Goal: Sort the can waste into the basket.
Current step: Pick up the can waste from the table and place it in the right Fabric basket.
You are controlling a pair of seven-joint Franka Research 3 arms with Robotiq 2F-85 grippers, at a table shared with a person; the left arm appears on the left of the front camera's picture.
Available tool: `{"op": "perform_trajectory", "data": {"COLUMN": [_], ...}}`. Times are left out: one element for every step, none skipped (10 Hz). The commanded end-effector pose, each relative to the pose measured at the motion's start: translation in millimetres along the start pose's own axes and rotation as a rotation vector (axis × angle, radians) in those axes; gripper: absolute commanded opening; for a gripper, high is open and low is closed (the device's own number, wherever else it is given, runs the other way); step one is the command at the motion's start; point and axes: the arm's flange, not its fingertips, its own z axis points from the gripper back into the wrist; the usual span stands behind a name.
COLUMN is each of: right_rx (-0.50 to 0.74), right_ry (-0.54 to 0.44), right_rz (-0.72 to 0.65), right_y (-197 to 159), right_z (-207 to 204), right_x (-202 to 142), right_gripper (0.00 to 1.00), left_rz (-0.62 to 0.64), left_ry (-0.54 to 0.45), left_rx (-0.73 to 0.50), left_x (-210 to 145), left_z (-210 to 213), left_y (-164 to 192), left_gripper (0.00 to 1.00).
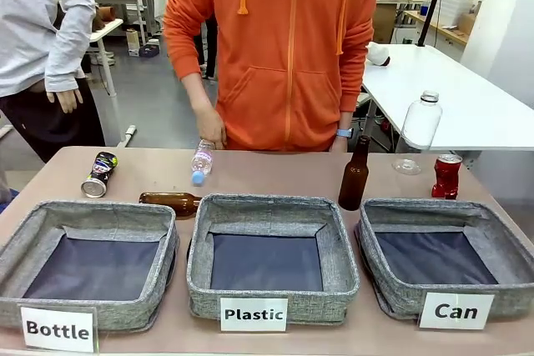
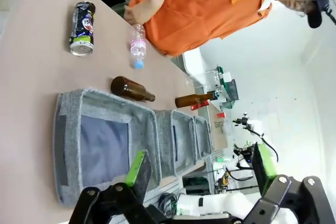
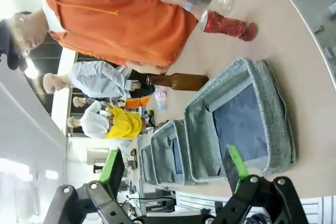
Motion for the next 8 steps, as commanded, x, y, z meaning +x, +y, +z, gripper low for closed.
{"op": "perform_trajectory", "data": {"right_rx": [-0.012, -0.012, -0.012, -0.012, -0.031, -0.092, -0.143, -0.202], "right_ry": [0.019, 0.019, 0.019, 0.019, 0.032, 0.096, 0.117, 0.135], "right_rz": [0.062, 0.062, 0.062, 0.062, 0.036, 0.093, 0.185, 0.338], "right_y": [14.4, 14.4, 14.4, 14.4, 15.0, 17.1, 18.7, 15.4], "right_z": [1.8, 1.8, 1.8, 1.8, -3.0, -16.7, -31.5, -48.8], "right_x": [-4.3, -4.3, -4.3, -4.3, -5.5, 1.2, 11.2, 24.6], "right_gripper": [1.00, 1.00, 1.00, 1.00, 1.00, 1.00, 1.00, 1.00], "left_rz": [-0.039, -0.039, -0.039, -0.039, -0.039, -0.039, -0.039, -0.039], "left_ry": [0.006, 0.006, 0.006, 0.006, 0.006, 0.006, 0.006, 0.006], "left_rx": [0.007, 0.007, 0.007, 0.007, 0.007, 0.007, 0.007, 0.007], "left_x": [-4.5, -4.5, -4.5, -4.5, -4.5, -4.5, -4.5, -4.5], "left_z": [9.0, 9.0, 9.0, 9.0, 9.0, 9.0, 9.0, 9.0], "left_y": [-7.1, -7.1, -7.1, -7.1, -7.1, -7.1, -7.1, -7.1], "left_gripper": [1.00, 1.00, 1.00, 1.00, 1.00, 1.00, 1.00, 1.00]}}
